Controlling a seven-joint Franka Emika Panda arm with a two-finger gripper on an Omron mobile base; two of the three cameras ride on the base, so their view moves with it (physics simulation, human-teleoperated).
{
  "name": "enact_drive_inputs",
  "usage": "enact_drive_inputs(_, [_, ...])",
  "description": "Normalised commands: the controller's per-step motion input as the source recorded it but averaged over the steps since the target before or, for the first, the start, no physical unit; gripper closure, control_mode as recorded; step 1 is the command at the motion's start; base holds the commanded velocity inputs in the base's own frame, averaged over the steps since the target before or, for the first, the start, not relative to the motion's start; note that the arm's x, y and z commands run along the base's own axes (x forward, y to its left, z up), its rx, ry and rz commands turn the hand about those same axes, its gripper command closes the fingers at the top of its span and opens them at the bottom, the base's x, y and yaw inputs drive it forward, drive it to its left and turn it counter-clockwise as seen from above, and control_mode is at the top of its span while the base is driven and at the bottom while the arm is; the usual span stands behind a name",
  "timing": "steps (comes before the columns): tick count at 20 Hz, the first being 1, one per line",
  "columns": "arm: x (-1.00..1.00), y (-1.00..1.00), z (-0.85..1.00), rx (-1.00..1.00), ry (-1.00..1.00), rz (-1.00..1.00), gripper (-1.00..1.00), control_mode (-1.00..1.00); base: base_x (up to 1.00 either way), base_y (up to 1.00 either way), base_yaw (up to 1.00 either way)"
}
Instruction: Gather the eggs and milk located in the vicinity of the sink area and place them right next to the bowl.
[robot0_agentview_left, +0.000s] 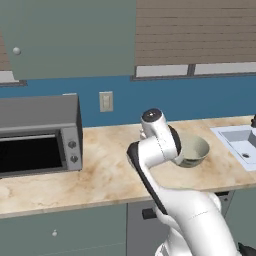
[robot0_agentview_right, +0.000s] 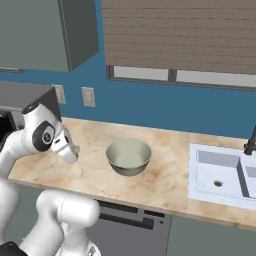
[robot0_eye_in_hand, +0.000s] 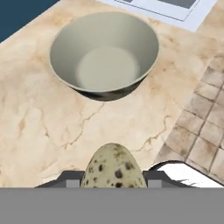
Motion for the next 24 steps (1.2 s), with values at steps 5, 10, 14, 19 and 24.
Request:
enact_drive_inputs(5, [0.55, 0.01, -0.25, 0.0, 0.09, -0.24, 1.0, -1.0, 0.0, 0.0, 0.0])
enact_drive_inputs(10, [0.46, 0.0, -0.38, 0.0, 0.0, -0.21, 1.0, -1.0, 0.0, 0.0, 0.0])
enact_drive_inputs(14, [0.24, -0.06, -0.45, 0.0, -0.02, -0.12, 1.0, -1.0, 0.0, 0.0, 0.0])
enact_drive_inputs(19, [0.46, -0.06, -0.23, 0.0, 0.0, -0.07, 1.0, -1.0, 0.0, 0.0, 0.0])
enact_drive_inputs(24, [0.5, -0.06, -0.25, 0.0, 0.0, -0.04, 1.0, -1.0, 0.0, 0.0, 0.0])
